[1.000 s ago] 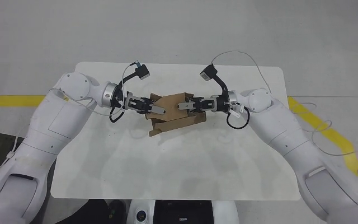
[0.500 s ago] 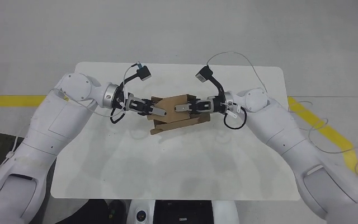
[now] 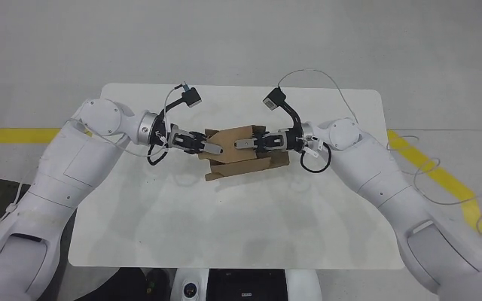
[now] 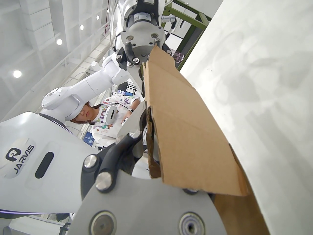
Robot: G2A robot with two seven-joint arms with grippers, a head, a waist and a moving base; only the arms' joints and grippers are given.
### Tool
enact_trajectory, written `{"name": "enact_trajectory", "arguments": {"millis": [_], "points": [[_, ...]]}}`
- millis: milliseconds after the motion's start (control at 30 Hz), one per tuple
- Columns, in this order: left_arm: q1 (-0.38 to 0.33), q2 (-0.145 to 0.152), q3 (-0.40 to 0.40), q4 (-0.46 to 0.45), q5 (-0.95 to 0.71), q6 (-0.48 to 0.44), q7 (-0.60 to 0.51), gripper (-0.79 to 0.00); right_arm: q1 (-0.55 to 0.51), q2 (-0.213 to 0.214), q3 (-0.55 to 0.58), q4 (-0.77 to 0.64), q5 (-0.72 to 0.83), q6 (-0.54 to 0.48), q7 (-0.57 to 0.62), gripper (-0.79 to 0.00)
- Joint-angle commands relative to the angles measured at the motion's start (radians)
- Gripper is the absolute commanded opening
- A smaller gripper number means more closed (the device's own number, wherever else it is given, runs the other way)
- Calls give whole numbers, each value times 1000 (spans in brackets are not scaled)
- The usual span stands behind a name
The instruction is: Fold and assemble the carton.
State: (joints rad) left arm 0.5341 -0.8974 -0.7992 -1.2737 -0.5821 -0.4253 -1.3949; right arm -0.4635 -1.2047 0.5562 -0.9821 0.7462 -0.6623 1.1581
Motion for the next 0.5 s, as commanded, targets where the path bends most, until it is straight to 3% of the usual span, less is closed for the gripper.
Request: {"name": "enact_trajectory", "arguments": {"millis": [0,467], "points": [[-2,1,-2,8,-8,2,-2,0,-1,0,2,6,-1,-7,-7,-785],[1,11,-55,16,-138,52,-52,0,7,-15,1,69,-35,-59,-59,-785]]}}
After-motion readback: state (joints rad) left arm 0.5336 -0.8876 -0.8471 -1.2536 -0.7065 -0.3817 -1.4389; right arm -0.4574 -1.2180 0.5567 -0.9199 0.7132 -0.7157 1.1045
